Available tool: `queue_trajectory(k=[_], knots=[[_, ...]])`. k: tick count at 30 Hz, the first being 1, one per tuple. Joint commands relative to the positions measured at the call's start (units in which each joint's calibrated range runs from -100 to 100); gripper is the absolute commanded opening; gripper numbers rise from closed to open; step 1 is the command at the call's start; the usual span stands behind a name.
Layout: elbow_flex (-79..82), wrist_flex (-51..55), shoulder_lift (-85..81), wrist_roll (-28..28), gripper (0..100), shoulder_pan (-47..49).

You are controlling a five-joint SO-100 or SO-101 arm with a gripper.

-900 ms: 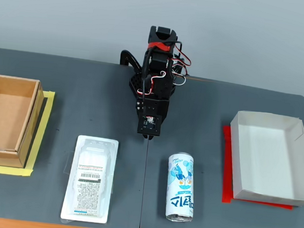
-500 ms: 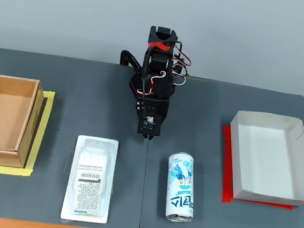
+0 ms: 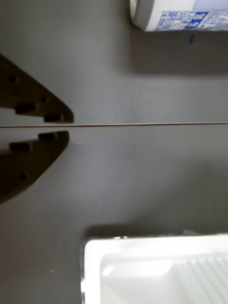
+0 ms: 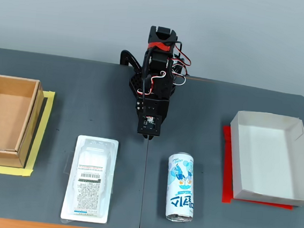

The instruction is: Pick the sandwich and put it in the gray box

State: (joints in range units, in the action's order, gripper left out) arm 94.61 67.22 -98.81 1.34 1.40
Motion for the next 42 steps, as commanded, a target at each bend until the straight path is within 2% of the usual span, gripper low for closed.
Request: queue_trajectory(k=[1,32,42], knots=[[-0.4,0.06,-0.43,0.09,2,0.2],[-2.21,0.15,0.25,0.35,2,0.2],[-16.86,-0.72,18.14,0.3,2,0.2]])
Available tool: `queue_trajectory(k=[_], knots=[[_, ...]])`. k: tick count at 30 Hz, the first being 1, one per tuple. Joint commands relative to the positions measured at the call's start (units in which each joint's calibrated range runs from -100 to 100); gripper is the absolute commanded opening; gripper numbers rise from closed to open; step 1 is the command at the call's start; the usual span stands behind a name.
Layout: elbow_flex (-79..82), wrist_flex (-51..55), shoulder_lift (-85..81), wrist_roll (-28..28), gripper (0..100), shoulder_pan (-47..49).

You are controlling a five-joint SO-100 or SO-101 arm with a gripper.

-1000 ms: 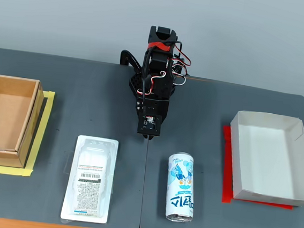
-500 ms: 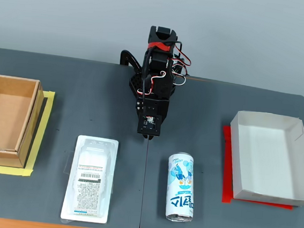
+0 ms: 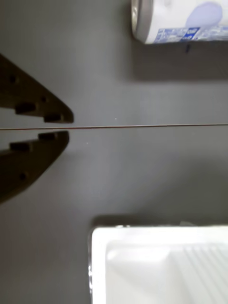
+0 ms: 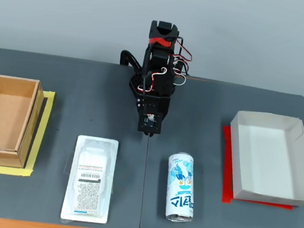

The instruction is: Pick the sandwich and put it in the gray box

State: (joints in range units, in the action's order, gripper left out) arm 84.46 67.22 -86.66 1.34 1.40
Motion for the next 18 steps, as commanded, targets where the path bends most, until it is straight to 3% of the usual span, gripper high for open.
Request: queue_trajectory(k=[1,18], knots=[[-8.43,-0.72,7.86,0.3,2,0.2],[-38.38,-0.72,35.33,5.3,2,-5.24]])
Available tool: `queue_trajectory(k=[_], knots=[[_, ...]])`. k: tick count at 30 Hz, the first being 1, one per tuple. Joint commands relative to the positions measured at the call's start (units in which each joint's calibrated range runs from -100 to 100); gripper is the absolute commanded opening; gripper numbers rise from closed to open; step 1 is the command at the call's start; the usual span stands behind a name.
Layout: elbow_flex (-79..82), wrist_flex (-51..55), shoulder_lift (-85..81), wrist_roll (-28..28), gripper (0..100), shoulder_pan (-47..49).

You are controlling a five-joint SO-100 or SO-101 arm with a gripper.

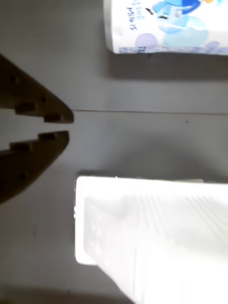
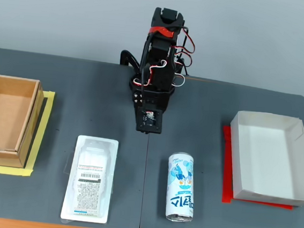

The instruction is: Pick the sandwich and put it in the gray box

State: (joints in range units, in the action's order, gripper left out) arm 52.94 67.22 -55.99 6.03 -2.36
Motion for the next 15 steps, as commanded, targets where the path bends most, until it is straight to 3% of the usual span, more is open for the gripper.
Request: queue_trajectory(k=[1,15], knots=[[-8.84,-0.72,6.69,0.92,2,-1.93],[-33.45,-0.64,29.75,2.38,2,-7.38]])
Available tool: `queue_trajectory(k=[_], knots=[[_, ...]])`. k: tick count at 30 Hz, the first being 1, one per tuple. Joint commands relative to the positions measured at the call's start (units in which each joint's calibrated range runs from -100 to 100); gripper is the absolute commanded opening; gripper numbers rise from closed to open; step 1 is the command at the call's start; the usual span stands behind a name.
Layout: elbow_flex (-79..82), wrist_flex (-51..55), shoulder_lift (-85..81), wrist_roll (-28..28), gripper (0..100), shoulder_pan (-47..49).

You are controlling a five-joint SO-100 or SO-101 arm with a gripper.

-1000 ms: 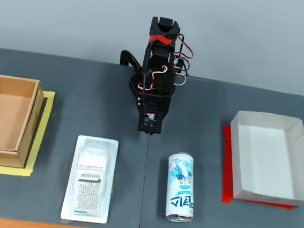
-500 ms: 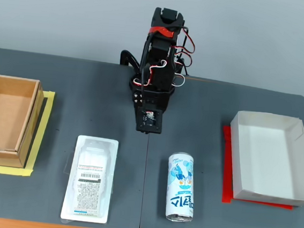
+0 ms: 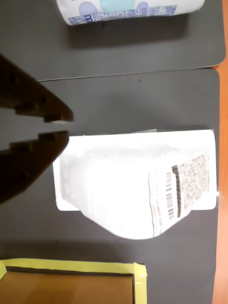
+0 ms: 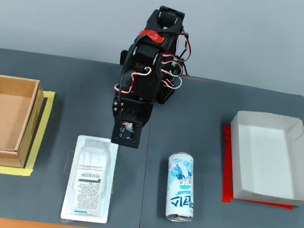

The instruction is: Pick the sandwich and put it in the gray box

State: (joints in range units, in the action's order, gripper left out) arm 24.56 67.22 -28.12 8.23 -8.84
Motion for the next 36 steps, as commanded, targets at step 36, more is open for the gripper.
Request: queue_trajectory(k=[36], knots=[[-17.37,-0.64,19.35,5.65,8,-3.5]])
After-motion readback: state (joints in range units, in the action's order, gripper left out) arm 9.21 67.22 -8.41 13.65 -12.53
